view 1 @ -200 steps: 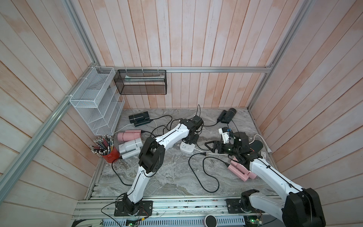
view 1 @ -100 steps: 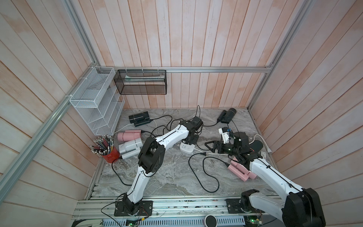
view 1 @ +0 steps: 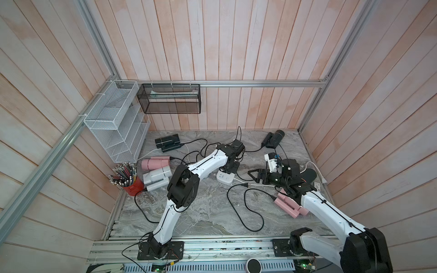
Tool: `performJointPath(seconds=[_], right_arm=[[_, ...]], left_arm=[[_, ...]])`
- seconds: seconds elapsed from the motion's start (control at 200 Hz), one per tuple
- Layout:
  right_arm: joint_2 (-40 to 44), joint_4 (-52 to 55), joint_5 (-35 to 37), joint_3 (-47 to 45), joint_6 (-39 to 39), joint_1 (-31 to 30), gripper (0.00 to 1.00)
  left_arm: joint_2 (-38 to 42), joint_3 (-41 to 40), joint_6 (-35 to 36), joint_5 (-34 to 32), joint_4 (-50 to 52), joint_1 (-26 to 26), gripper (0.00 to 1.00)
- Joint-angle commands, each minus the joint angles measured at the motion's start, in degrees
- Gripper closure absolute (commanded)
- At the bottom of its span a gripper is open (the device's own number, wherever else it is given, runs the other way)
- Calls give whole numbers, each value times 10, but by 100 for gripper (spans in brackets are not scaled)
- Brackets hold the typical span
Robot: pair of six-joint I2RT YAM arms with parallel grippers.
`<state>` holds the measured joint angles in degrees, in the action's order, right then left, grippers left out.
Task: Charge the blow dryers
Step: Insert the plug into the socket.
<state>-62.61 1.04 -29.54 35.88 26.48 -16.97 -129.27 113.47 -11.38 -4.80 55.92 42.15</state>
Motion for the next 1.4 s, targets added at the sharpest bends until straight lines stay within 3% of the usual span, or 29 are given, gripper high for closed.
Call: performJointPath(seconds=[0.0, 0.275, 0.62, 0.815, 0.915, 1.09, 1.395], right_arm=[[16, 22, 43, -12, -8, -3, 14], [34, 40, 59, -25, -12, -3, 17], [38, 43, 56, -28, -15, -3, 12], [38, 51, 54, -31, -23, -3, 11], [39, 54, 49, -34, -24, -3, 11], [37, 59, 58, -36, -31, -5, 13], [15, 75, 115, -29, -41, -38, 23]], left_arm=[[-57, 10, -3, -1, 29, -7, 95], [-78, 71, -5, 11, 49, -7, 94], [-50, 84, -8, 8, 60, -3, 80], [-3, 50, -16, 0, 46, 3, 63], [24, 30, -19, -1, 40, 7, 62], [112, -69, -31, 36, -24, 13, 60], [338, -368, -107, 129, -280, 11, 59]])
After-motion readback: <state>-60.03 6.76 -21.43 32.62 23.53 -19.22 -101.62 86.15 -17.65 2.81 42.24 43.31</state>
